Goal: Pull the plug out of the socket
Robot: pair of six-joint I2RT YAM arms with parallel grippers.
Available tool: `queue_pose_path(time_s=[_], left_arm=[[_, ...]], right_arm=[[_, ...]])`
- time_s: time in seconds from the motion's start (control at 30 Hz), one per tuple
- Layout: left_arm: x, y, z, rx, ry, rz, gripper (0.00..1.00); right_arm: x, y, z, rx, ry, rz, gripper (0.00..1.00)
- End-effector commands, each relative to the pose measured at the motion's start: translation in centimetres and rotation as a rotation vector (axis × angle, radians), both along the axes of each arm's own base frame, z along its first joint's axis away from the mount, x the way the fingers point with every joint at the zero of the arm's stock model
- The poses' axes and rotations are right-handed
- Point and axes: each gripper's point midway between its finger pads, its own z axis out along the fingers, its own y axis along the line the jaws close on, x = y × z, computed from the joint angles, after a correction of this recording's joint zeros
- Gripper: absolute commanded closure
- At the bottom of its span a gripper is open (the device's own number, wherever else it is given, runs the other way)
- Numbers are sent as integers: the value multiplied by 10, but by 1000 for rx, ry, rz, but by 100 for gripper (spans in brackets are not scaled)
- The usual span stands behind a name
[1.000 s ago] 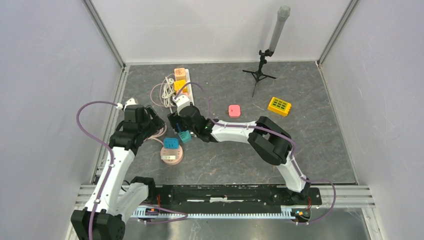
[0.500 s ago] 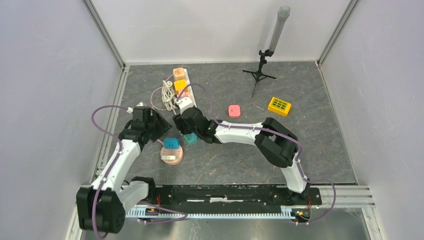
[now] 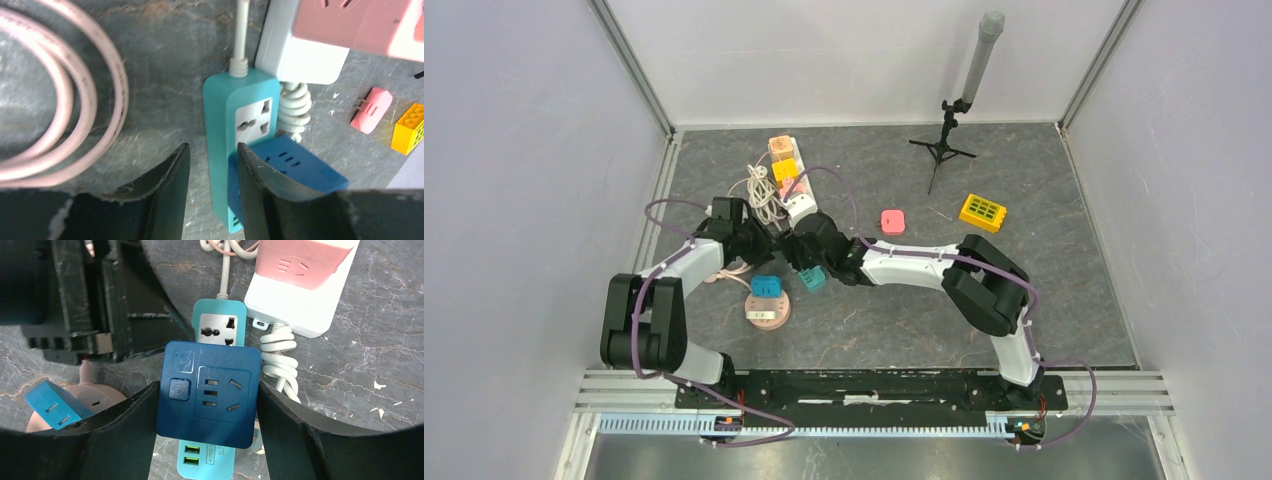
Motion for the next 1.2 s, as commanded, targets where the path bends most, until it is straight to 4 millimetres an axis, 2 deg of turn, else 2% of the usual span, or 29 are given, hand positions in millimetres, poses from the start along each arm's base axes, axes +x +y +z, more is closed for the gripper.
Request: queue_pose_path(time_s=[0.0, 0.2, 0.27, 0.4, 0.53, 0.6, 0.63, 0.7, 0.9, 0.97, 1.07, 1.17], left_arm=[[36, -11, 19, -58, -115, -13, 54], [35, -10, 21, -64, -137, 3, 55], [33, -10, 15, -61, -119, 4, 56], [23, -11, -7, -61, -50, -3, 66], [10, -11, -23, -58, -3, -16, 70], [5, -11, -26, -59, 7, -13, 70], [4, -11, -27, -59, 12, -12, 71], [3, -10, -28, -56, 18, -9, 72], [-1, -4, -34, -27, 37, 10, 74], [-2, -3, -36, -22, 43, 11, 75], [-5, -1, -41, -11, 54, 16, 76], [-9, 0, -45, -6, 64, 16, 77]], right_arm=[[11, 2, 19, 23, -35, 12, 28], [14, 6, 15, 34, -19, 24, 39], [15, 7, 12, 22, -18, 23, 40], [21, 11, 7, -11, -24, 20, 26], [24, 10, 0, -41, -20, 9, 23], [24, 11, 0, -33, -20, 8, 25], [24, 11, 0, -31, -18, 9, 27], [24, 12, 1, -31, -12, 9, 39], [21, 8, 13, 7, -9, -7, 87], [19, 12, 20, 40, 6, -3, 100], [18, 16, 26, 100, 54, 6, 100], [23, 19, 21, 156, 148, 18, 100]])
